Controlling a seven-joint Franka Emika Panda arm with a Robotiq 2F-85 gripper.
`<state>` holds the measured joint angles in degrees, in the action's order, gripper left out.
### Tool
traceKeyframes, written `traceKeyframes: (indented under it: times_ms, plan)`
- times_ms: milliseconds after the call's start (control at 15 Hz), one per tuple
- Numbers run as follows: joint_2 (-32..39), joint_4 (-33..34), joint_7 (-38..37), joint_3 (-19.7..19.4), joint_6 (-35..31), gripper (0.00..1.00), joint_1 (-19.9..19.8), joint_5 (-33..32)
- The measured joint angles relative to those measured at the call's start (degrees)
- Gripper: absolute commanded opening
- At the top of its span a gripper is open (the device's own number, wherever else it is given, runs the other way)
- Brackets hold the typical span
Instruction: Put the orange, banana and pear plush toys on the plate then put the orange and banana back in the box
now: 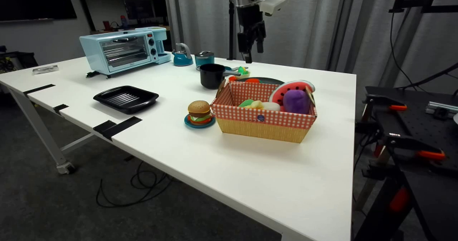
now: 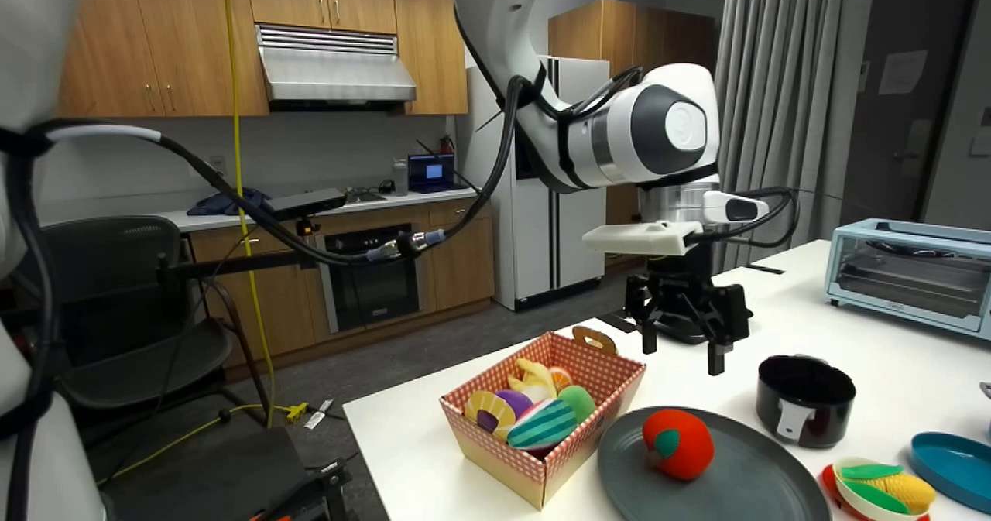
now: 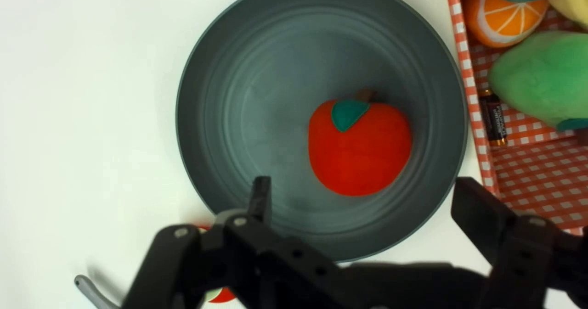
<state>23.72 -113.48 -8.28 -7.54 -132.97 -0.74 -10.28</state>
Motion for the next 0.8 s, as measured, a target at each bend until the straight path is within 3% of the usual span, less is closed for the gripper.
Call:
traceKeyframes:
  times_ms: [800]
  plan:
    - [-5.13,-7.89,-1.63,5.06,0.06,1.0,4.81,-0.86]
